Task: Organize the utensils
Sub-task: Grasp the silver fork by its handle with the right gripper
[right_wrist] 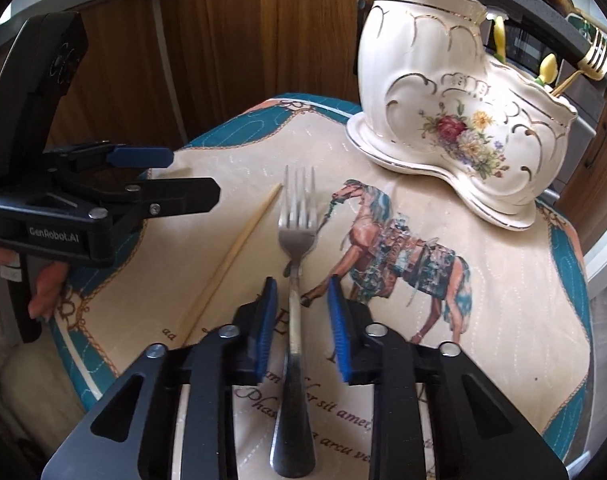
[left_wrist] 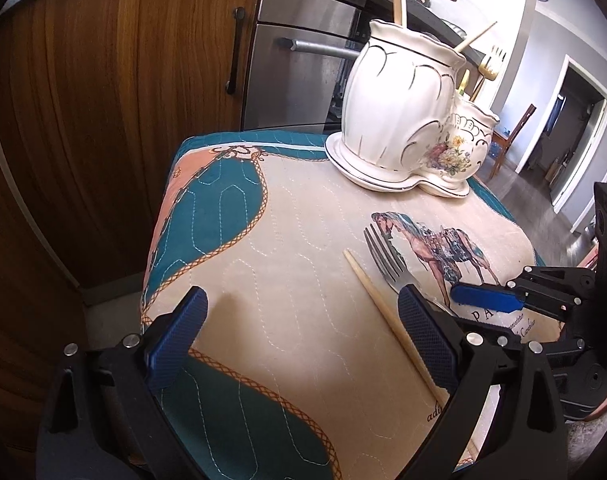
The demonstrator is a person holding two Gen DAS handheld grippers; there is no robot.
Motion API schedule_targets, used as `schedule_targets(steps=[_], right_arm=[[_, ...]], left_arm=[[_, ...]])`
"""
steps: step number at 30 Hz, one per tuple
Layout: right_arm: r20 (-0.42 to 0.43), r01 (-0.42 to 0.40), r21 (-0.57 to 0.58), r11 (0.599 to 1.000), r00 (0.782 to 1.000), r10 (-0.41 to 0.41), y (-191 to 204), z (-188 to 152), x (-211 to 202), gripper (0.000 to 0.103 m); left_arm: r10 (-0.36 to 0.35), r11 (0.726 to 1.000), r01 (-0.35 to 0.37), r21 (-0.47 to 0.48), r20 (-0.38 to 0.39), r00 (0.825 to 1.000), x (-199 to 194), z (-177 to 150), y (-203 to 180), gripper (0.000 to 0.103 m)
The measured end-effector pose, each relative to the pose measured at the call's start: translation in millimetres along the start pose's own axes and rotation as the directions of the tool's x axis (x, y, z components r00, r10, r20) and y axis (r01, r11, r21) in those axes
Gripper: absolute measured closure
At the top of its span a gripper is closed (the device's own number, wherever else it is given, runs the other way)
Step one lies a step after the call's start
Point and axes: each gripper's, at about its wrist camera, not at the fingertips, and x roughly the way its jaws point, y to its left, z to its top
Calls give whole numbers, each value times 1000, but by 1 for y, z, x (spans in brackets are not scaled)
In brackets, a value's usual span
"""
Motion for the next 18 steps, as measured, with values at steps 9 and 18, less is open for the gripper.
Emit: schedule_targets(steps=[9,18], right_arm=[[64,-78,131,988,996,70,-28,3,-18,97],[175,-97,192,977,983,63,-59,6,-48,97]], left_arm=[[2,999,-1,42,-18,1000,-4,-1,-11,8],[-22,988,43,146,-143,989,-5,-16,-54,26]])
